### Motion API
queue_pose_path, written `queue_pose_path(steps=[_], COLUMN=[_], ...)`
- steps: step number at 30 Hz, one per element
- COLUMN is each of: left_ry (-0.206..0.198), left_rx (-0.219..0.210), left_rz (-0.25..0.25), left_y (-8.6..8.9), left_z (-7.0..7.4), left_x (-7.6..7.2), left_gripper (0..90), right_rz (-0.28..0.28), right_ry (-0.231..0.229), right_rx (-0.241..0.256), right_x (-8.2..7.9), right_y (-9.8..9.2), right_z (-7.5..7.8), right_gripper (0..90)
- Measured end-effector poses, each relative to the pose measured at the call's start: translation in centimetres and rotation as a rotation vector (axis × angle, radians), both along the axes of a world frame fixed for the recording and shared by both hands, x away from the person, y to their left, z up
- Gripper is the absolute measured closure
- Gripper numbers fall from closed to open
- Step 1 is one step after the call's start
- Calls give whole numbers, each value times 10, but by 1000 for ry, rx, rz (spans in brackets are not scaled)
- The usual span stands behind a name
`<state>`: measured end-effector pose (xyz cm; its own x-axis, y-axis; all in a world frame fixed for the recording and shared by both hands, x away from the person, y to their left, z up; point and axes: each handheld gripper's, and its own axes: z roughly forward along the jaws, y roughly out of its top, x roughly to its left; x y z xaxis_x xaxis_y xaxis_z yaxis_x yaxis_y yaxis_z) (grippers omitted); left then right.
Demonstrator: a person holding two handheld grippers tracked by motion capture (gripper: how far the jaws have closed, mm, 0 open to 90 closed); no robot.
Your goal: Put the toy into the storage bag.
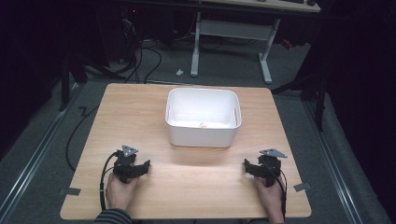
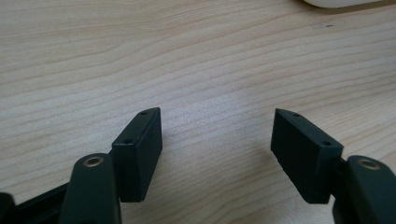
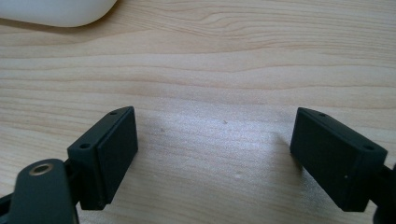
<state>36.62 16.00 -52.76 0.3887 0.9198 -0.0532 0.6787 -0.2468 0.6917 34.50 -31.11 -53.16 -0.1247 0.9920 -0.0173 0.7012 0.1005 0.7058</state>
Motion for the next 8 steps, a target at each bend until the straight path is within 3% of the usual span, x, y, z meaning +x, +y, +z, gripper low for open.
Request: queue_pose_path(steps=[4, 8], left_ry=[-72, -83], left_rx=[11, 8], left_rz=[6, 11], left_y=[-4, -4], left_z=[-7, -9], left_x=[-5, -6], left_gripper=[313, 304], right_rz=[0, 0], right_ry=[0, -2], right_rx=[0, 1], right_x=[0, 0], right_y=[0, 0], right_z=[0, 0], right_gripper=[150, 150])
